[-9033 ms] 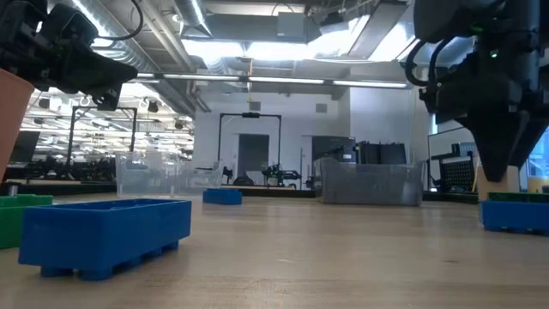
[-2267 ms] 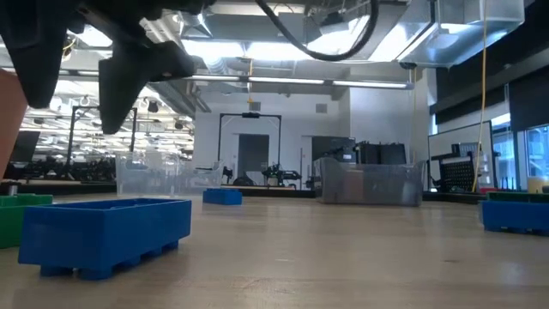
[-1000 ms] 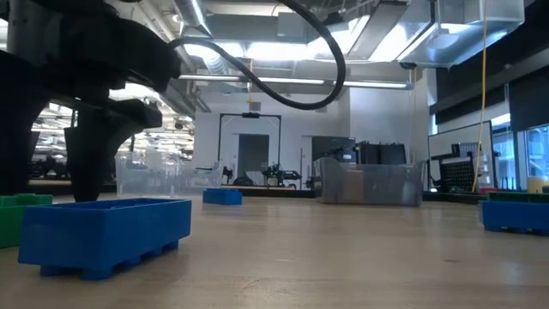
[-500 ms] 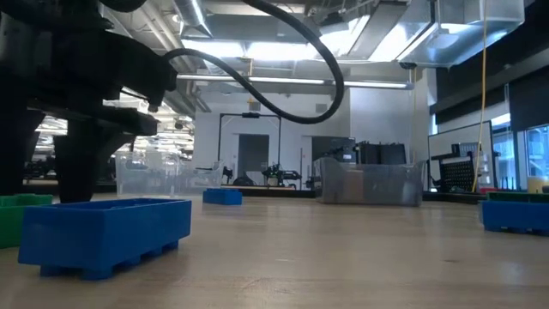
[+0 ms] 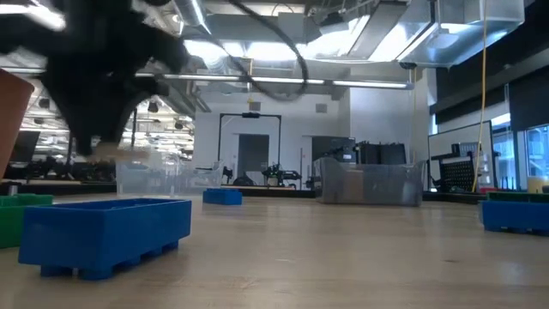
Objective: Sort & place blocks by color
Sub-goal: Put the left brown block into the black bin
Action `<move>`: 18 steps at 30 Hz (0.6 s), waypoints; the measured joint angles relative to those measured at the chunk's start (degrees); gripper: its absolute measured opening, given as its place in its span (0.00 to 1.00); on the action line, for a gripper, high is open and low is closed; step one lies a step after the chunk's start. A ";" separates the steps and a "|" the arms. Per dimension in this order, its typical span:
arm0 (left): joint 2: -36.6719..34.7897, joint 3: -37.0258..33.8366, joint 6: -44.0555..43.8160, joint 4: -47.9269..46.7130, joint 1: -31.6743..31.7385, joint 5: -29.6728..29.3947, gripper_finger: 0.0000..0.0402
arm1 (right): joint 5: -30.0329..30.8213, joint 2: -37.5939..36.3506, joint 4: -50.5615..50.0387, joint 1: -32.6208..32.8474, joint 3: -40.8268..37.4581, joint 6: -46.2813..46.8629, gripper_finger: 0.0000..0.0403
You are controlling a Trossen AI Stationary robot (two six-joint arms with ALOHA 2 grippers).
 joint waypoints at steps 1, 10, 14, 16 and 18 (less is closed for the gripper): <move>-2.38 0.02 0.15 -0.40 1.34 -0.75 0.29 | 0.79 0.00 -0.01 0.00 0.00 0.21 0.69; -18.93 1.64 0.10 1.07 13.68 -7.31 0.29 | 18.76 2.48 -7.79 -1.56 0.09 19.33 0.69; -17.97 5.34 2.90 2.20 16.91 -7.36 0.29 | 16.93 7.95 -14.85 -4.07 0.04 32.34 0.69; -15.81 7.20 5.07 4.29 17.44 -7.74 0.29 | 15.11 11.63 -14.73 -4.95 0.03 35.08 0.69; -13.48 8.57 7.25 5.75 17.57 -7.67 0.29 | 13.19 15.90 -10.32 -5.65 0.02 36.07 0.69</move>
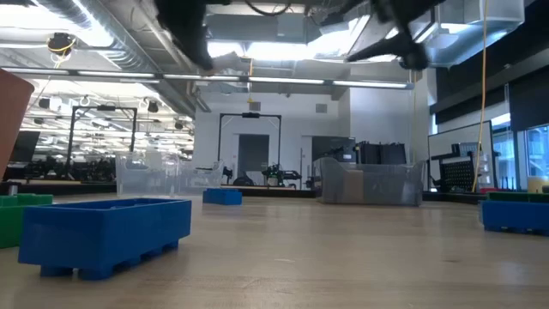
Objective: Sort & place blocks by color
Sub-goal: Put the left brown block into the black bin
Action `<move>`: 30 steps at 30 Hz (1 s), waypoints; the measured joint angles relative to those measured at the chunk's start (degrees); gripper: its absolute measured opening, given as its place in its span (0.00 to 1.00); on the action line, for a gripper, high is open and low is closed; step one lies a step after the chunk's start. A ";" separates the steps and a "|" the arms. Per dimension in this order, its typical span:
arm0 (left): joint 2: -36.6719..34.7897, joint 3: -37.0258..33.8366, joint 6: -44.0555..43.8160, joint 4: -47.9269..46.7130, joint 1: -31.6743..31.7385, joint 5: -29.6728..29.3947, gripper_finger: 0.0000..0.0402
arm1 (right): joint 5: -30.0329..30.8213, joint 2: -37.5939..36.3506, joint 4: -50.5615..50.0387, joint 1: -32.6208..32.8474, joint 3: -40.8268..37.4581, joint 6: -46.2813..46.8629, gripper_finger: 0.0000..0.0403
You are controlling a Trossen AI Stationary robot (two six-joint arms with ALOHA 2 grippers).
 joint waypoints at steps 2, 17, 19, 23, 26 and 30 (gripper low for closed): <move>2.63 1.34 1.83 1.55 -0.04 0.00 0.29 | -1.80 3.97 4.29 -0.78 0.00 0.20 0.69; 11.21 3.59 3.61 9.90 -0.23 2.00 0.29 | -6.70 18.37 22.37 -3.15 0.00 3.56 0.69; 11.30 3.80 3.60 12.37 -0.26 2.72 0.29 | -6.72 19.24 24.05 -3.23 0.00 4.66 0.69; 11.45 3.67 3.59 13.21 -0.27 2.71 0.29 | -6.72 19.75 24.11 -3.21 -0.06 4.76 0.69; 11.43 3.67 3.57 13.55 -0.26 2.69 0.29 | -6.72 19.91 24.45 -3.23 -0.02 4.88 0.66; 11.43 3.67 3.57 13.66 -0.28 2.71 0.29 | -6.28 19.90 25.08 -3.45 -0.04 4.87 0.55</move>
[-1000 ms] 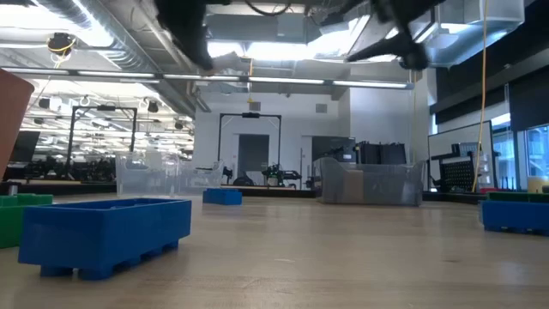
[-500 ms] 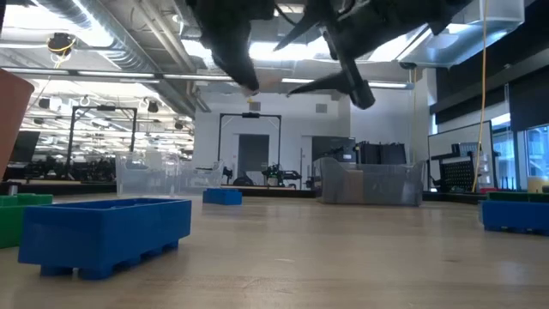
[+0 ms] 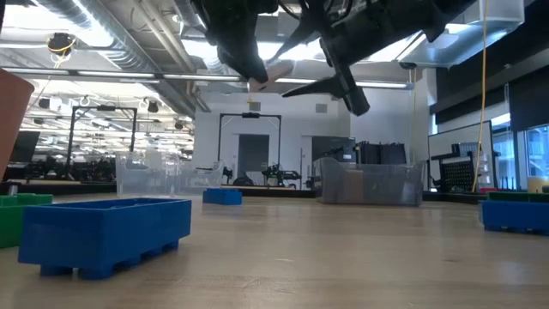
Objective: Sort & place blocks by color
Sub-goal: Put the left brown block into the black bin
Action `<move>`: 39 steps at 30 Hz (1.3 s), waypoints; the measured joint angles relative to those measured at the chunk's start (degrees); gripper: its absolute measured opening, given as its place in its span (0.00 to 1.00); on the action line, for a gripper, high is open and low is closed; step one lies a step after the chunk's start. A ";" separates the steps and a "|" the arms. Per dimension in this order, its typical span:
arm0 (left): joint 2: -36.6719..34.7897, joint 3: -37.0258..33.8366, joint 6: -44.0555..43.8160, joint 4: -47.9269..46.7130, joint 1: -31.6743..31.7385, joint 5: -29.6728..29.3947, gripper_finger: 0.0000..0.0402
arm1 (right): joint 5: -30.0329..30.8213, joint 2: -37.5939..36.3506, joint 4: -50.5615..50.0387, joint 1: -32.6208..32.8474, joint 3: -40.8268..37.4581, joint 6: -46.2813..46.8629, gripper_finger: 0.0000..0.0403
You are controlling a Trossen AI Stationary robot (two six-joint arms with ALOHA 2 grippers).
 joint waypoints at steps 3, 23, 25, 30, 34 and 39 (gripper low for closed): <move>0.00 0.00 -0.03 0.10 0.02 -0.18 0.29 | -0.02 0.00 0.22 -0.53 0.02 0.04 0.43; -10.19 0.00 1.22 -1.29 2.66 1.34 0.58 | -1.10 -14.47 -29.72 -4.22 -0.03 -10.81 0.15; -13.89 0.00 0.68 -1.29 3.33 1.02 0.57 | 0.96 -19.17 -36.73 -4.74 0.00 -11.26 0.15; -25.33 -5.08 -0.78 6.69 4.27 -0.33 0.57 | 7.47 -29.01 -50.70 -5.05 0.00 -9.56 0.15; -34.98 -14.15 -4.89 20.22 4.14 -0.24 0.57 | 7.28 -33.05 -54.05 -6.98 0.04 -9.53 0.15; -43.86 -24.13 -8.64 35.08 4.07 -1.05 0.57 | 5.18 -30.05 -61.22 -13.98 5.76 -15.18 0.15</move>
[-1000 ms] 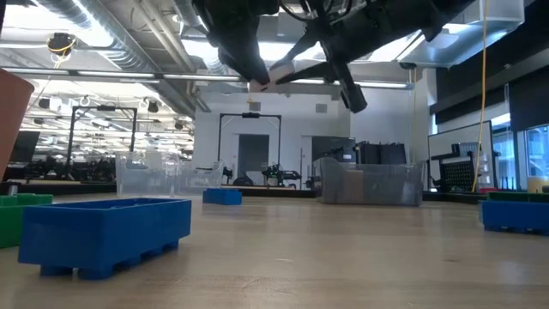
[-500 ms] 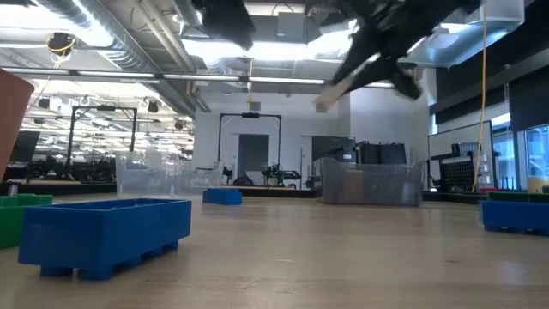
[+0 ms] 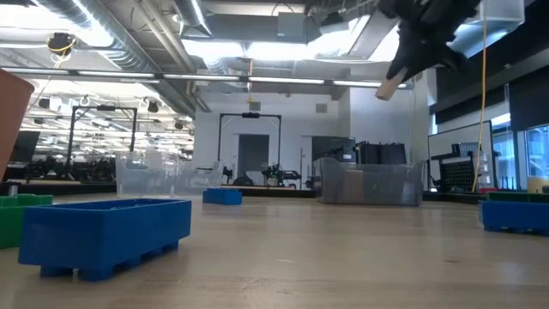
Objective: Sort & place blocks by color
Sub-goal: Put the left brown block into the black bin
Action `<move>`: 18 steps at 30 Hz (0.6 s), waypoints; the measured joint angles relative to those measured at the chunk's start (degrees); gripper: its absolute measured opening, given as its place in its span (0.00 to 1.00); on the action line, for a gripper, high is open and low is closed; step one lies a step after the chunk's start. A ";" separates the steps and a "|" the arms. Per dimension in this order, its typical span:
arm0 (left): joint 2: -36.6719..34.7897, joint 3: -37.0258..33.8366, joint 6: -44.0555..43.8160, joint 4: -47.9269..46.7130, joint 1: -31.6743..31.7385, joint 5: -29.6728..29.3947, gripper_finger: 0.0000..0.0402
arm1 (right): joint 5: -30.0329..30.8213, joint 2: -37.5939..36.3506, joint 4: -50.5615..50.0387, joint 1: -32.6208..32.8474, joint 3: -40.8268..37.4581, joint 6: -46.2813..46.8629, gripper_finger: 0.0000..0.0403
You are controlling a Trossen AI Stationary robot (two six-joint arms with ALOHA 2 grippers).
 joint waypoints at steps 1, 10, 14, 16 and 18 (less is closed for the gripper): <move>-1.09 -1.30 -0.53 1.43 0.02 -0.98 0.57 | -0.19 1.37 -1.41 -1.86 1.47 -2.09 0.15; -3.54 -3.80 -0.94 4.17 0.02 -6.06 0.57 | -3.28 16.99 -6.68 -15.05 8.52 -15.53 0.15; -3.52 -3.80 -0.94 4.24 0.02 -6.07 0.57 | -3.78 23.92 -6.37 -16.93 8.52 -17.05 0.15; -3.53 -3.80 -0.94 4.26 0.02 -6.08 0.57 | -3.88 27.03 -6.05 -17.39 8.52 -17.18 0.15; -3.52 -3.80 -0.94 4.26 0.02 -6.08 0.57 | -4.58 29.81 -4.59 -17.80 8.52 -18.27 0.15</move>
